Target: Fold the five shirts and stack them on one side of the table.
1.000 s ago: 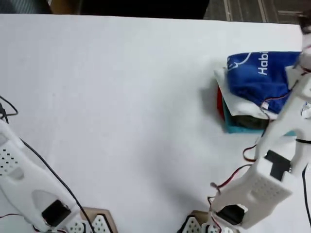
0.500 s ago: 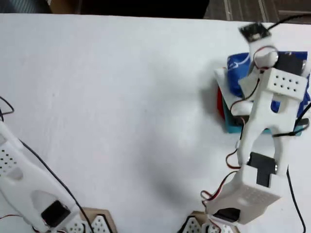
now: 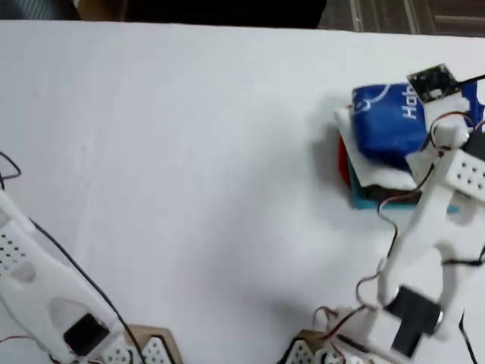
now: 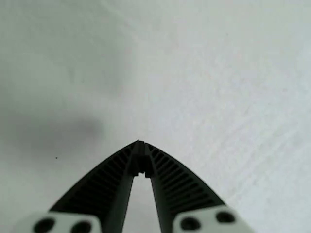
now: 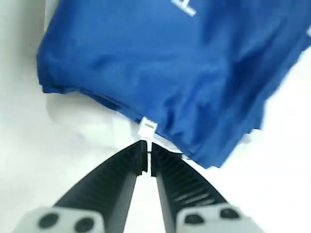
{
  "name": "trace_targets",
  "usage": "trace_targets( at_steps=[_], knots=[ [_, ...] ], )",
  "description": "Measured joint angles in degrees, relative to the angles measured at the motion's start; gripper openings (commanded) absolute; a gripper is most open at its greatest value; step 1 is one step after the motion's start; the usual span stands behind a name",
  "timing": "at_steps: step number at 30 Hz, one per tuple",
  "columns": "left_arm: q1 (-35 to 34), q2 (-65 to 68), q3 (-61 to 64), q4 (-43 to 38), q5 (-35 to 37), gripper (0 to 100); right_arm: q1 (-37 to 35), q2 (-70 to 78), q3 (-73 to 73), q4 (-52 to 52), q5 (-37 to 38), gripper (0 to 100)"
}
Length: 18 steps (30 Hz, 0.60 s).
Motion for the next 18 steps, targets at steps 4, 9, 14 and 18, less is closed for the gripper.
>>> trace_targets(
  at_steps=[4, 9, 14, 18],
  knots=[
    [0.00, 0.00, 0.00, 0.00, 0.00, 3, 0.00, -6.42, 3.78, -5.80, -2.02, 2.0],
    [0.00, 0.00, 0.00, 0.00, 0.00, 3, 0.00, -6.95, 14.42, -15.21, -8.62, 2.1],
    [2.99, -7.47, 1.93, 0.00, -5.19, 3, -1.49, -7.91, 24.09, -14.95, -15.56, 2.1],
    [9.93, -23.21, 10.99, 0.09, -10.11, 3, -6.42, -18.02, 30.95, -11.96, -18.99, 2.1]
  ],
)
